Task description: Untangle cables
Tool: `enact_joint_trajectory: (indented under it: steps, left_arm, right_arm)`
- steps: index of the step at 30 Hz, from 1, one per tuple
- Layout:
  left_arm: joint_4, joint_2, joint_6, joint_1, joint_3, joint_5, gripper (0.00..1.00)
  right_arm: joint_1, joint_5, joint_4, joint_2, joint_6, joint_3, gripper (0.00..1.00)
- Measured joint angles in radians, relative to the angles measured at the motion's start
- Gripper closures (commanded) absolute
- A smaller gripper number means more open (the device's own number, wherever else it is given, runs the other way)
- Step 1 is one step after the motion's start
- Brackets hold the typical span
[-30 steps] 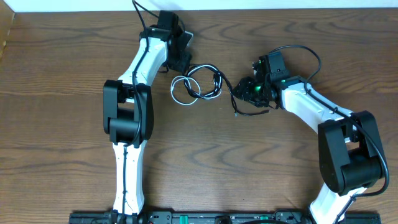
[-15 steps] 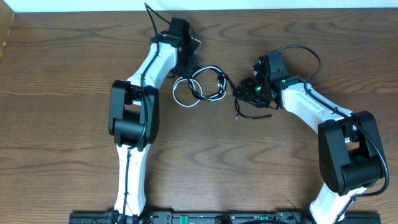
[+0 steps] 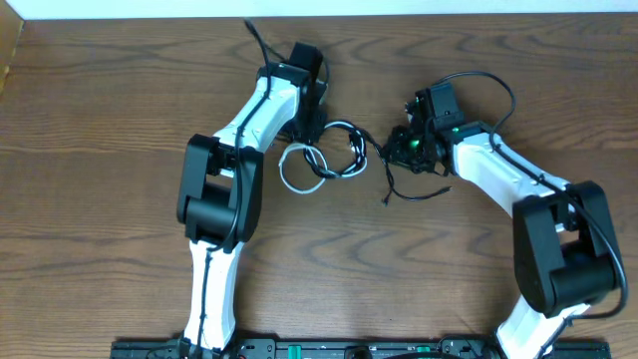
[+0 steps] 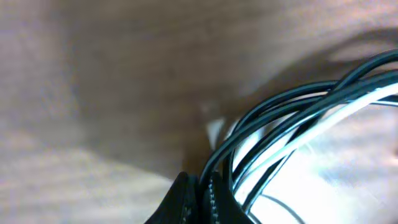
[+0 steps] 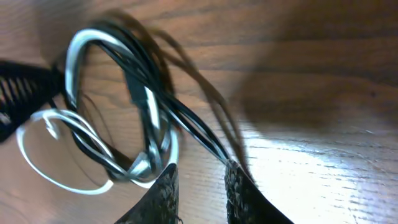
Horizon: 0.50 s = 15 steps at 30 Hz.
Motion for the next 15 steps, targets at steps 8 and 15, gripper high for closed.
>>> enact_joint_trajectory:
  steps: [8, 15]
  left_arm:
    - [-0.011, -0.249, -0.062, -0.002, -0.016, 0.281, 0.93]
    - [-0.014, -0.402, -0.067, -0.015, -0.003, 0.408, 0.93]
  right_arm:
    - [0.0, -0.054, 0.021, -0.188, -0.051, 0.0, 0.67]
    - [0.0, -0.109, 0.018, -0.214, -0.041, 0.0, 0.64]
